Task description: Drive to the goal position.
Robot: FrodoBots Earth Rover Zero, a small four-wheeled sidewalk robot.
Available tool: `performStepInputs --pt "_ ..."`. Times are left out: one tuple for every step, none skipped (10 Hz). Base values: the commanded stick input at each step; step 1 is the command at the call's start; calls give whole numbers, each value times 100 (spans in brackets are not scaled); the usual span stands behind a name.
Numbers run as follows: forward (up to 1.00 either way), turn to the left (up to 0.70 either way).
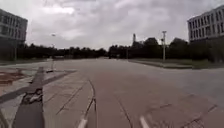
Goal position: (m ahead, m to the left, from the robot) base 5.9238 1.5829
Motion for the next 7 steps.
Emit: performStepInputs --pt "70 0" --pt "70 0" --pt "70 0" --pt "70 0" --pt "70 0" --pt "70 0" --pt "70 0"
